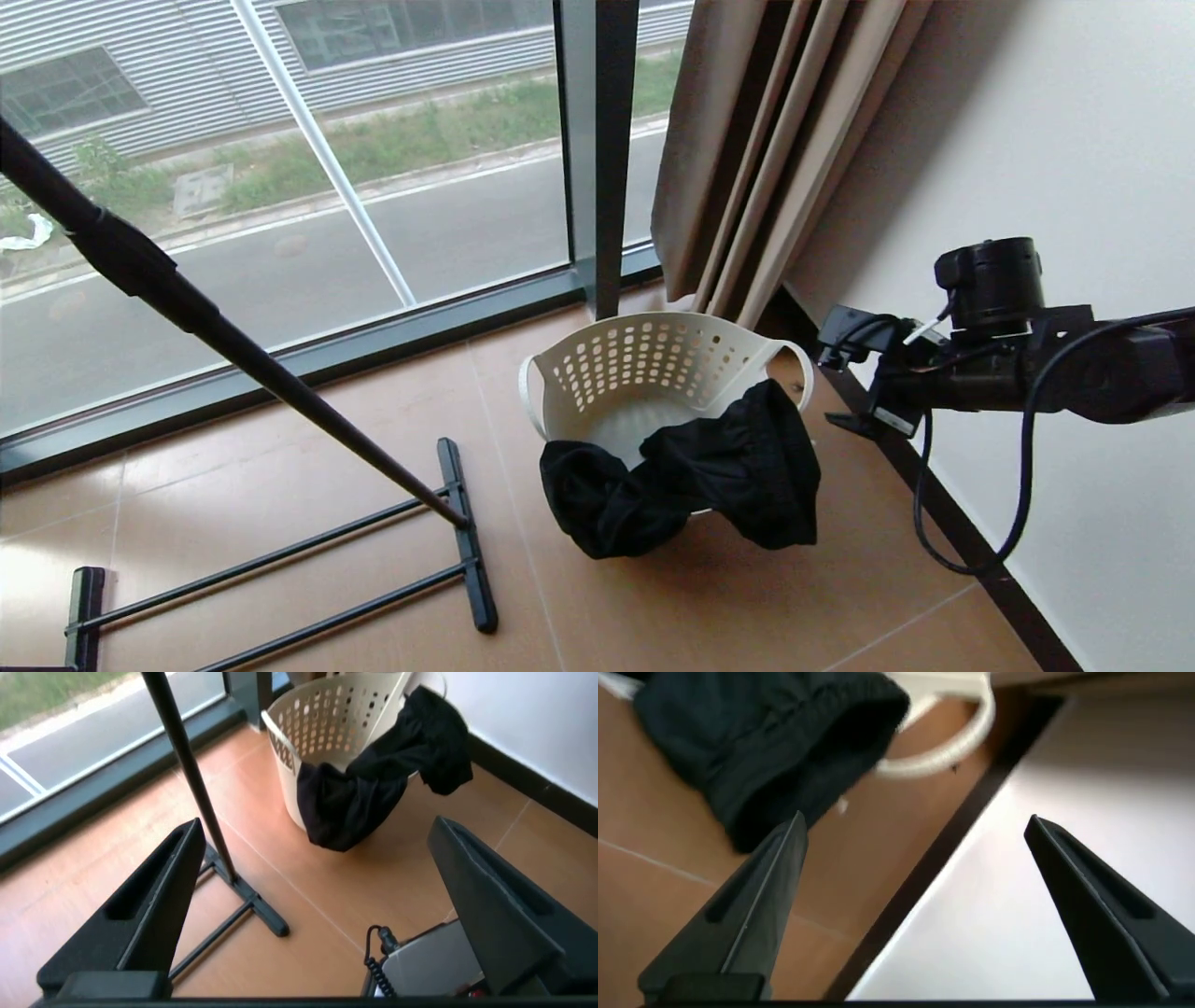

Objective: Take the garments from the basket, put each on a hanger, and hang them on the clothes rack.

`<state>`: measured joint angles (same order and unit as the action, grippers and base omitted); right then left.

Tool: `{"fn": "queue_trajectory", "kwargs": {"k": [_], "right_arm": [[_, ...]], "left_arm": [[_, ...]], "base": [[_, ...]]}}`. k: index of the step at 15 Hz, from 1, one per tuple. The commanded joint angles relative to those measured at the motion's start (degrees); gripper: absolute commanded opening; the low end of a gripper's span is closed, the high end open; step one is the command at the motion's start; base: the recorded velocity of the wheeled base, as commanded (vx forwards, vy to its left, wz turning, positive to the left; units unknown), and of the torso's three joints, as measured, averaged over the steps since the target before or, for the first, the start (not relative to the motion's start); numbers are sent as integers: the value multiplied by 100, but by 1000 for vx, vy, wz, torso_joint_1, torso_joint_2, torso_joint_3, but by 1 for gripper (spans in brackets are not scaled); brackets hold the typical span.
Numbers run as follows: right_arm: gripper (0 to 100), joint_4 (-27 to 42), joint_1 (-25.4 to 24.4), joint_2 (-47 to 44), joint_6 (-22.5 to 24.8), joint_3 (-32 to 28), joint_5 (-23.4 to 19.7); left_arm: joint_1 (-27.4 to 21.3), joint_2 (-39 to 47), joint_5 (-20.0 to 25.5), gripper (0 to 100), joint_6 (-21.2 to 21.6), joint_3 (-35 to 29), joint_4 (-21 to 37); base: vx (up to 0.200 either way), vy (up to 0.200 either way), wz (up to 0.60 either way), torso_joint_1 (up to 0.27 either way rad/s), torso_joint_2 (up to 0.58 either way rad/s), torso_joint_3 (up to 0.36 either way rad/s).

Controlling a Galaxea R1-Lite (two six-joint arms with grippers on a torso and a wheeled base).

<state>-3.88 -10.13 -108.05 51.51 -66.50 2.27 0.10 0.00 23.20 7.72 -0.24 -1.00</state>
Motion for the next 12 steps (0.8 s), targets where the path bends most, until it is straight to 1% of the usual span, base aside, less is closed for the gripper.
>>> {"fn": "queue_trajectory", "kwargs": {"k": [1,2,3,7,8,12], "right_arm": [[100,10,2,-982,615,-970,-33],[100,27,2,-1157,747,-1278,-25],[100,36,11,-1307,773,-1515,-7],[100,27,2,-2063,1037,-2438,19],[100,27,2,-2133,1107,-2543,37],[100,10,-6,-2300,1116,-2579,98]], "left_arm": [[8,9,0,100,2,7,-6],[8,9,0,100,11,7,-6],[8,9,0,100,2,7,-6],[8,9,0,100,-33,7,3],[-1,9,0,100,-51,7,3],[-1,9,0,100,-77,7,3]], "base": [[0,0,0,7,7,-207],[0,0,0,2,-2,-129],[0,0,0,2,2,-85],[0,0,0,0,0,0],[0,0,0,0,0,0],[0,0,0,0,0,0]]}}
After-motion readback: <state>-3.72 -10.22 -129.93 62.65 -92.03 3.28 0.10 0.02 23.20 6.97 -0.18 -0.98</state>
